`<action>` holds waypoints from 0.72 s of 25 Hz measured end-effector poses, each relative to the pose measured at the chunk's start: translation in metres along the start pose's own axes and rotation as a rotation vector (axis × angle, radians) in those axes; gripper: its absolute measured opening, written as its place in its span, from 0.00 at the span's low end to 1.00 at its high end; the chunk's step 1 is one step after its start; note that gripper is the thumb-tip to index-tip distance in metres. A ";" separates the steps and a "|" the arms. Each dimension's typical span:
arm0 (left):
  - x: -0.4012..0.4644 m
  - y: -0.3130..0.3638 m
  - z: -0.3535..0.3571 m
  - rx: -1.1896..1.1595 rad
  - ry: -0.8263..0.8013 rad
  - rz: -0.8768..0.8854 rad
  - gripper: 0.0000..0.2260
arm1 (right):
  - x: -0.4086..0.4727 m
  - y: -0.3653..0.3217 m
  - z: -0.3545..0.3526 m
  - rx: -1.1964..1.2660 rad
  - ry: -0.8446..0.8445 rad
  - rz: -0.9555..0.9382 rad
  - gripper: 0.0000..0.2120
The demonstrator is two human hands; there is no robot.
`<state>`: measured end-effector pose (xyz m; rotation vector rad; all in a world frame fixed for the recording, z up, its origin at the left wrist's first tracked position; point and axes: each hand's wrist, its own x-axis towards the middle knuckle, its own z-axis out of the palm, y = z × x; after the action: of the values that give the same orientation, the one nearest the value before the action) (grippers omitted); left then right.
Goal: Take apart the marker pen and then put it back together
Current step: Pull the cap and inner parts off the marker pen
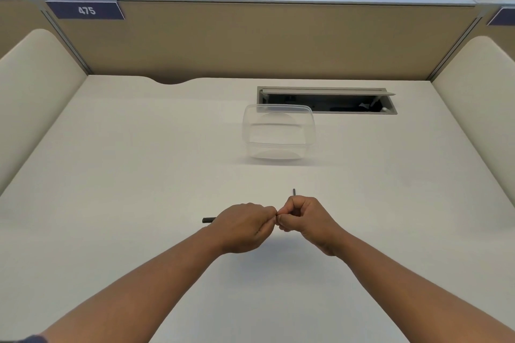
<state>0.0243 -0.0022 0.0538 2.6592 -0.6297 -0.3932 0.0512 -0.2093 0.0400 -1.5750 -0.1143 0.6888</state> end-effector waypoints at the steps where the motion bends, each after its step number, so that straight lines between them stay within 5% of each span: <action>1: 0.000 0.000 -0.002 -0.004 -0.006 0.002 0.14 | 0.000 0.000 0.000 -0.006 0.001 -0.004 0.04; 18: 0.004 0.012 -0.002 -0.012 -0.141 -0.007 0.09 | -0.001 -0.002 -0.002 -0.058 -0.003 0.013 0.03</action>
<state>0.0247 -0.0133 0.0599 2.6391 -0.6584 -0.5893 0.0522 -0.2110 0.0419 -1.6318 -0.1279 0.7037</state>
